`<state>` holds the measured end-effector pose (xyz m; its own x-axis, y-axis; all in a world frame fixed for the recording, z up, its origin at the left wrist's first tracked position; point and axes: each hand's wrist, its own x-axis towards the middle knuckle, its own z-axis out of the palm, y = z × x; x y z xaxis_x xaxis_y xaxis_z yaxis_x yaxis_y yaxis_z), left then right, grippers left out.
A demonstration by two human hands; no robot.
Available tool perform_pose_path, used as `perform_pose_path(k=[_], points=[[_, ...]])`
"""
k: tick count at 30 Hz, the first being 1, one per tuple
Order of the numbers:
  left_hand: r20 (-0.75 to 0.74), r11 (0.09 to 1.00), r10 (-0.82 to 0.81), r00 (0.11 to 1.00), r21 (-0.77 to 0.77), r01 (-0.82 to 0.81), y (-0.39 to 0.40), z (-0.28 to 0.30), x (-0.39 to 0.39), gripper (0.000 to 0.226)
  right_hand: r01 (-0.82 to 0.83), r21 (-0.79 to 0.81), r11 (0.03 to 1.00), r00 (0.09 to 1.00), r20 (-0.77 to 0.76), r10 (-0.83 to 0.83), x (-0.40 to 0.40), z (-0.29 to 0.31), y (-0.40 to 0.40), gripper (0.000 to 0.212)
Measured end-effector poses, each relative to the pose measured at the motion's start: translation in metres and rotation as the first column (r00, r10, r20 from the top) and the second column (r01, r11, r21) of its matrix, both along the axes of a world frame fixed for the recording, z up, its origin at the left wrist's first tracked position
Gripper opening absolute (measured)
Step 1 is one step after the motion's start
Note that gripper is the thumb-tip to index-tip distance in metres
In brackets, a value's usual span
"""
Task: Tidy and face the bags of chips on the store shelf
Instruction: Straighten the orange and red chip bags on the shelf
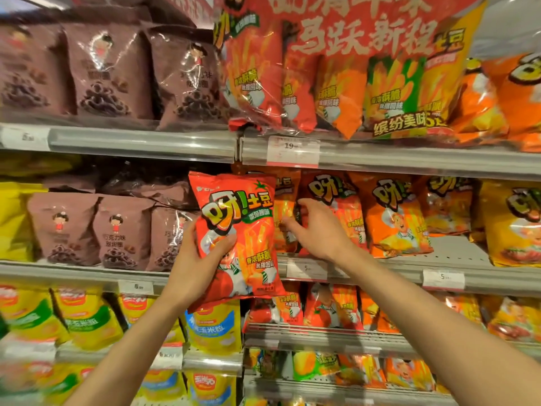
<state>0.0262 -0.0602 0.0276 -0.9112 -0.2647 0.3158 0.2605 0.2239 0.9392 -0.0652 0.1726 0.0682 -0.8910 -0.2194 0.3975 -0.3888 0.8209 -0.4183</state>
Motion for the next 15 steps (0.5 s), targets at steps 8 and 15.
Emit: perform_pose_path(k=[8,15], points=[[-0.017,0.999,0.037,0.999,0.031,-0.037,-0.017,0.002,0.01,0.062,0.139,-0.416,0.899,0.951,0.31,-0.004,-0.026,-0.007,-0.043,0.069],[-0.037,0.998,0.057,0.998,0.034,-0.056,-0.03,0.002,0.015,0.059,0.097,-0.497,0.862,0.979,0.205,0.009,-0.028,0.009,-0.048,0.073]])
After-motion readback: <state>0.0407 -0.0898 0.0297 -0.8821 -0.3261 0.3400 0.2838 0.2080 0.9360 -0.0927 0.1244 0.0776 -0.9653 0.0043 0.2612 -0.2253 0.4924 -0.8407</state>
